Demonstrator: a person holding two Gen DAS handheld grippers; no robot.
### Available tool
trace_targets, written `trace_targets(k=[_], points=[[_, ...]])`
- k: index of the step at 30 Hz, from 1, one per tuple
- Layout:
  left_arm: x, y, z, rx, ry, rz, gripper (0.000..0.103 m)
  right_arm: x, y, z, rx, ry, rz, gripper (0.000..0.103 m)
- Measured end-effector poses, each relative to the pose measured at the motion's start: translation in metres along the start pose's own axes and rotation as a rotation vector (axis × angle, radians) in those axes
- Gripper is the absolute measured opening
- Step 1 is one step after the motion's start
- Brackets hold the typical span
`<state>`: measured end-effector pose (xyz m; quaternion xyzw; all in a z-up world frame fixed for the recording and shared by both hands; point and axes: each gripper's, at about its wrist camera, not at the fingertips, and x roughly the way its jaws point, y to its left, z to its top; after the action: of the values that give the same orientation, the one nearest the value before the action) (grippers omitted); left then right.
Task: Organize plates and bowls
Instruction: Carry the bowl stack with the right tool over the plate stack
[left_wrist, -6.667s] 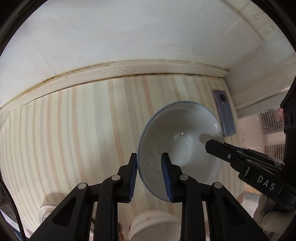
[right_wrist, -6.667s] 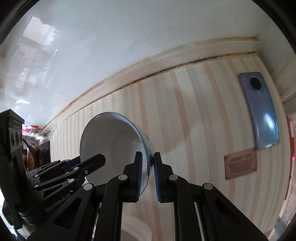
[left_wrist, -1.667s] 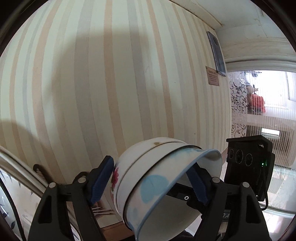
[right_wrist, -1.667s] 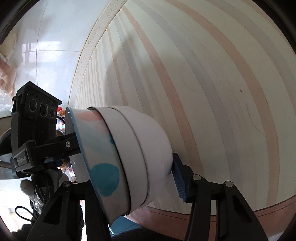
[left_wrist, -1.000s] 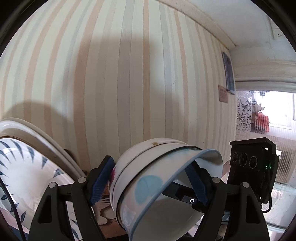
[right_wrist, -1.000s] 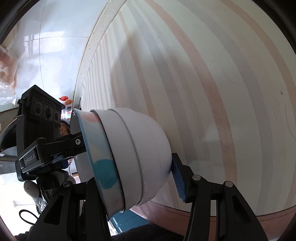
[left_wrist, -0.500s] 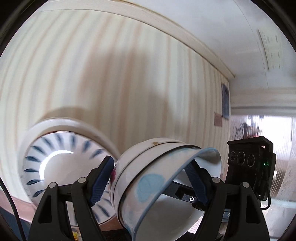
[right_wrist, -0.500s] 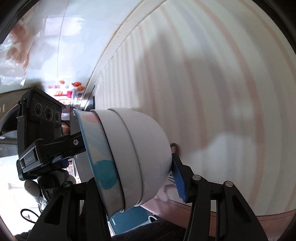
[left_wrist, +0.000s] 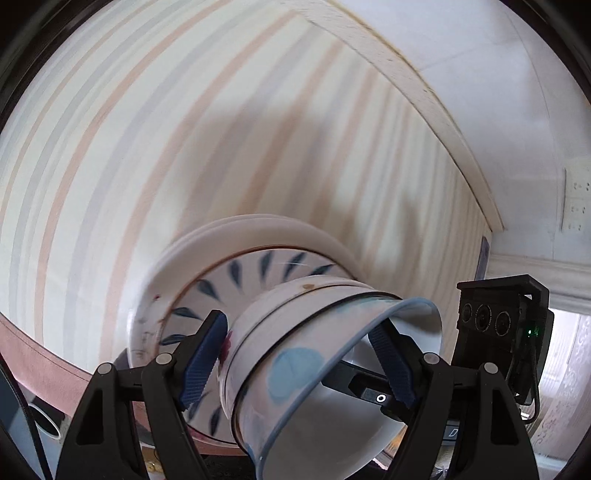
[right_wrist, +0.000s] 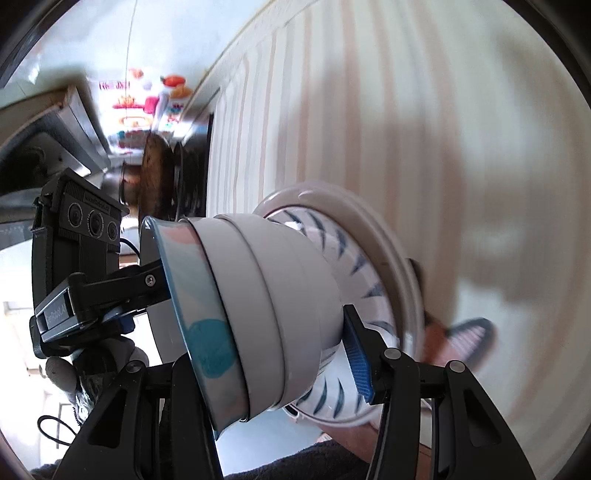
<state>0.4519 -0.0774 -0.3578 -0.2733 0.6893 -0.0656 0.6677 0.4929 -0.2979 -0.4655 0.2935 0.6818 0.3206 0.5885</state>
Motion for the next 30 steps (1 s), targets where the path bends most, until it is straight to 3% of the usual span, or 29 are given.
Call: trace_targets(k=[9,19,26,30], points=[[-0.002,0.011,-0.003,0.005,-0.006,-0.023,0.076,0.026,0.007,0.006,-0.015,0.038,-0.036,0.052],[-0.026,-0.004,-0.016,0.126,-0.109,0.158,0.077,0.018,0.012,-0.010,-0.037,0.034,-0.130,0.052],[-0.045,-0.008,-0.037,0.188,-0.175,0.232,0.078,-0.011,0.030,-0.021,-0.097,-0.056,-0.176,0.054],[-0.058,-0.017,-0.051,0.257,-0.233,0.272,0.079,-0.031,0.050,-0.031,-0.157,-0.122,-0.257,0.056]])
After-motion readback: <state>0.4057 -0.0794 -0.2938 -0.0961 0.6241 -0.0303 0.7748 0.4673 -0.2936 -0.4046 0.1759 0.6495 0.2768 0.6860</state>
